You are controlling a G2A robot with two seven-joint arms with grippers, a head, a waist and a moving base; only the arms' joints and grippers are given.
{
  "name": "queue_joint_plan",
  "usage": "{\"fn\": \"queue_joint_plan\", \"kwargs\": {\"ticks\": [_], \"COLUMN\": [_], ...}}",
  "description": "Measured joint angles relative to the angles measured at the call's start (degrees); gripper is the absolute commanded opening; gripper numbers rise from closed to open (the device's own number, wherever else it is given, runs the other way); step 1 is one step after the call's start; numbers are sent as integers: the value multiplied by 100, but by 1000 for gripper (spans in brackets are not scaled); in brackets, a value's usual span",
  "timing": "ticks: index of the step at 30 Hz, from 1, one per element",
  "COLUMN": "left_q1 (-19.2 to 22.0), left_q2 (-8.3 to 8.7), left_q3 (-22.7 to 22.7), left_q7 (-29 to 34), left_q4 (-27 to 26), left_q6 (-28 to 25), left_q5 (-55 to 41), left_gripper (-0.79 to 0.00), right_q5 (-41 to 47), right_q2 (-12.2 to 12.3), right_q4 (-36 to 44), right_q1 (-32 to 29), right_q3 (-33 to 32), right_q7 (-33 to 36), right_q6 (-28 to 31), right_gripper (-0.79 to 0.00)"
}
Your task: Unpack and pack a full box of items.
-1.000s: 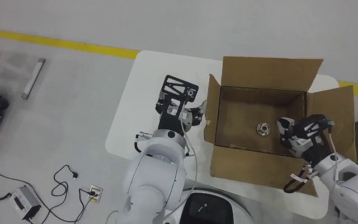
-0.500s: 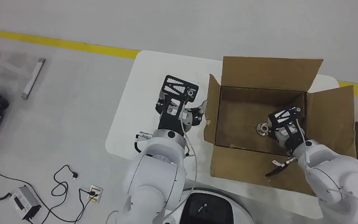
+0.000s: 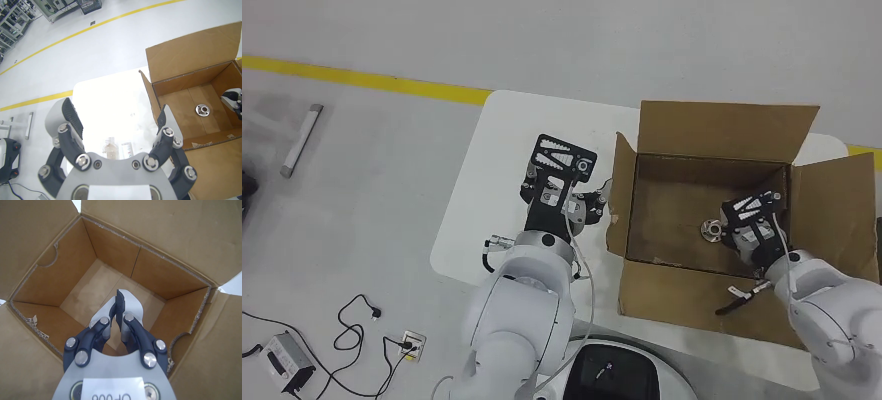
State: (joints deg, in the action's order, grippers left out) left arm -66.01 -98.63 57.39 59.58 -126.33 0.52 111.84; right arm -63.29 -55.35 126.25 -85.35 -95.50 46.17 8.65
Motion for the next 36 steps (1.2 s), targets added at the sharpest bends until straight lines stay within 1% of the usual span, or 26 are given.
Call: {"fn": "queue_joint_plan", "kwargs": {"ticks": [2,6,9,12,13,15,20,22,23,24,25,26,28,30,32,33,34,36], "left_q1": [0,0,0,0,0,0,0,0,0,0,0,0,0,0,0,0,0,0], "left_q2": [0,0,0,0,0,0,0,0,0,0,0,0,0,0,0,0,0,0], "left_q3": [0,0,0,0,0,0,0,0,0,0,0,0,0,0,0,0,0,0], "left_q7": [0,0,0,0,0,0,0,0,0,0,0,0,0,0,0,0,0,0], "left_q4": [0,0,0,0,0,0,0,0,0,0,0,0,0,0,0,0,0,0], "left_q6": [0,0,0,0,0,0,0,0,0,0,0,0,0,0,0,0,0,0], "left_q5": [0,0,0,0,0,0,0,0,0,0,0,0,0,0,0,0,0,0], "left_gripper": [0,0,0,0,0,0,0,0,0,0,0,0,0,0,0,0,0,0], "right_q5": [-163,-882,-1195,-1426,-1451,-1596,-1610,-1685,-1730,-1786,-1839,-1882,-1870,-1811,-1768,-1758,-1744,-1734], "right_q2": [4,15,5,-13,-20,-36,-85,-92,-94,-96,-98,-102,-107,-109,-109,-109,-109,-108], "right_q4": [142,320,192,-114,-223,-472,-974,-1092,-1144,-1201,-1258,-1323,-1386,-1430,-1475,-1499,-1524,-1580], "right_q1": [19,121,323,638,747,992,1490,1593,1621,1636,1643,1645,1639,1618,1590,1578,1570,1558], "right_q3": [16,230,490,841,946,1190,1590,1666,1684,1702,1716,1725,1713,1678,1648,1638,1626,1594], "right_q7": [202,672,904,1110,1179,1373,1728,1772,1743,1702,1658,1604,1562,1573,1589,1592,1593,1599], "right_q6": [-89,-120,-148,-65,-40,66,221,344,382,411,425,428,437,493,571,602,629,671], "right_gripper": [-785,-785,-785,-779,-714,-714,-665,-606,-606,-622,-662,-665,-625,-619,-548,-449,-428,-413]}}
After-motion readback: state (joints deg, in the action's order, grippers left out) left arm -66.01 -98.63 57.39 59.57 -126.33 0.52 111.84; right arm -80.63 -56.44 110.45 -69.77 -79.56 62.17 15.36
